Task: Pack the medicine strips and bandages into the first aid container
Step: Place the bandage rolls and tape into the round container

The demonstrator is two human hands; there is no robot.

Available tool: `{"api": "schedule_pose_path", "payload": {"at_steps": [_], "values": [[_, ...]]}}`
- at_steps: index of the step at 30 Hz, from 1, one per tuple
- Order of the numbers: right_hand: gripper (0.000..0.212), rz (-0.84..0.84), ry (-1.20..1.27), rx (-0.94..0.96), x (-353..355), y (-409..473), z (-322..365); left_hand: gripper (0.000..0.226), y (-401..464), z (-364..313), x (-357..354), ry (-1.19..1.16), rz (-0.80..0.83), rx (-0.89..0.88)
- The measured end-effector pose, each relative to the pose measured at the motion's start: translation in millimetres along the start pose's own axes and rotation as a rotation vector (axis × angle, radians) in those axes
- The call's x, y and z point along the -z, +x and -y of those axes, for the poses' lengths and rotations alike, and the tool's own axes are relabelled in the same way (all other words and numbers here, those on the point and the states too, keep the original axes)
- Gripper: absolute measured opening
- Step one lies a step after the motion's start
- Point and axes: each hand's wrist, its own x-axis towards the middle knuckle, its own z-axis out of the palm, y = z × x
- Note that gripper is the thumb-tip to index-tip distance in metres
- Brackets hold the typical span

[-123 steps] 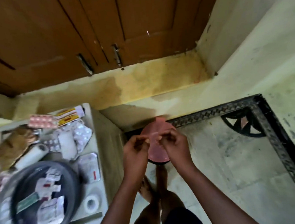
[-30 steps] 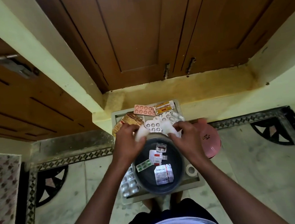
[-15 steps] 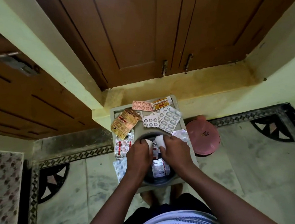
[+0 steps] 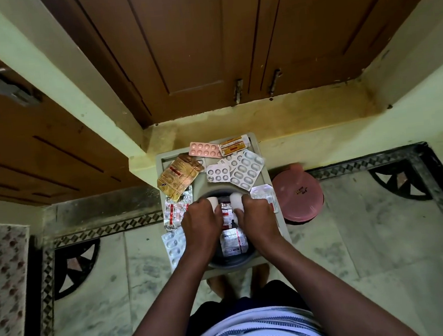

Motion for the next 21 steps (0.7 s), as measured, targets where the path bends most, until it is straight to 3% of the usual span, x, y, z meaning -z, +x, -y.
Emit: {"api": "schedule_pose_path", "payload": {"at_steps": [7, 17, 21], "values": [[0.009, 0.048, 0.320, -0.062, -6, 7, 4, 0.039, -1, 5, -3, -0.052, -0.050, 0.066], [0.016, 0.136, 0.145, 0.061, -21, 16, 2, 0.023, -8, 22, -10, -0.137, -0.005, -0.103], [0.009, 0.013, 0.157, 0.194, -10, 7, -6, 0.024, -8, 23, -13, -0.171, 0.003, -0.112]]}}
